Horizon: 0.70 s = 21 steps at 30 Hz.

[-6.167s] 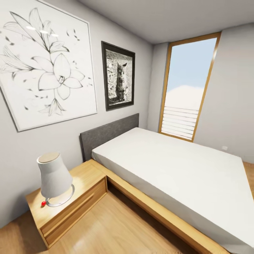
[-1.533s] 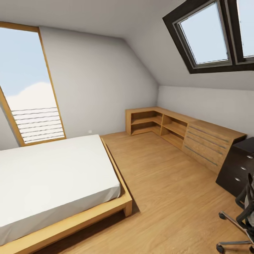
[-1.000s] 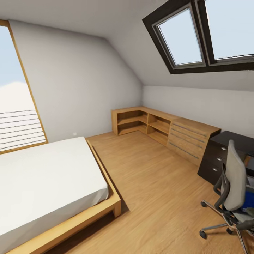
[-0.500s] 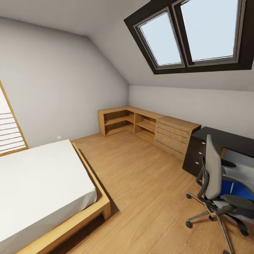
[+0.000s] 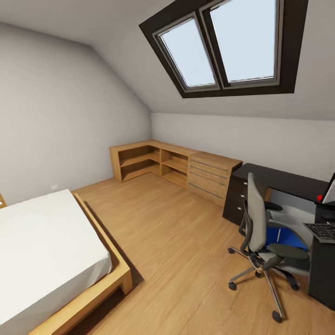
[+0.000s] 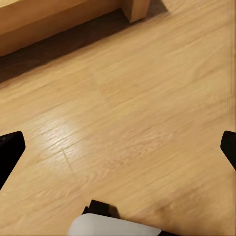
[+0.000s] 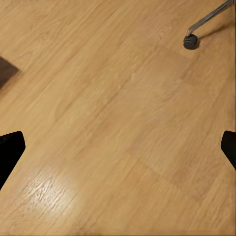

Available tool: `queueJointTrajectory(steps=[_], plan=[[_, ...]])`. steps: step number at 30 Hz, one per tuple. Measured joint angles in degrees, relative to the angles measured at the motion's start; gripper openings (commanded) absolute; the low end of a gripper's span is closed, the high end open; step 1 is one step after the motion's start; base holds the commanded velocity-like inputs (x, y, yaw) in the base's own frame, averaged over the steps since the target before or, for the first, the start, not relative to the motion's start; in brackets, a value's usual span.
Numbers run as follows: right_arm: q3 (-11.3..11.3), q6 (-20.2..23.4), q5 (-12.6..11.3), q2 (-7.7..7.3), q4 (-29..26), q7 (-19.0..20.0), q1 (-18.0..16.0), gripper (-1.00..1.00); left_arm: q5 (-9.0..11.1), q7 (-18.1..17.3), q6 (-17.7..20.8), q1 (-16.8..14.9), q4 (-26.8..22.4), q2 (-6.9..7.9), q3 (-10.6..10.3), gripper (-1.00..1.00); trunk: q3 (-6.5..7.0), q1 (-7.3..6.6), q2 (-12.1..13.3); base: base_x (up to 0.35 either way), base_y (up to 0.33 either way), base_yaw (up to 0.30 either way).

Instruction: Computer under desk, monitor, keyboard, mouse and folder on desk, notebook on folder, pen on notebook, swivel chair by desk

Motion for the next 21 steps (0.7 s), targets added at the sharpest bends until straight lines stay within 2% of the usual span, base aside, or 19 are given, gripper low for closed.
queueJointTrajectory(steps=[17,21], plan=[[0.0,-0.06,0.0,0.02,0.0,0.0,0.0,1.0,-0.01,-0.03,0.0,0.0,0.0,0.0,0.0,1.0,0.0,0.0,0.0,0.0,0.001,-0.262],[0.03,-0.05,-0.04,0.02,0.0,0.0,0.0,1.0,0.0,-0.03,-0.01,-0.01,0.0,0.0,0.0,1.0,0.0,0.0,0.0,0.0,0.122,-0.262]])
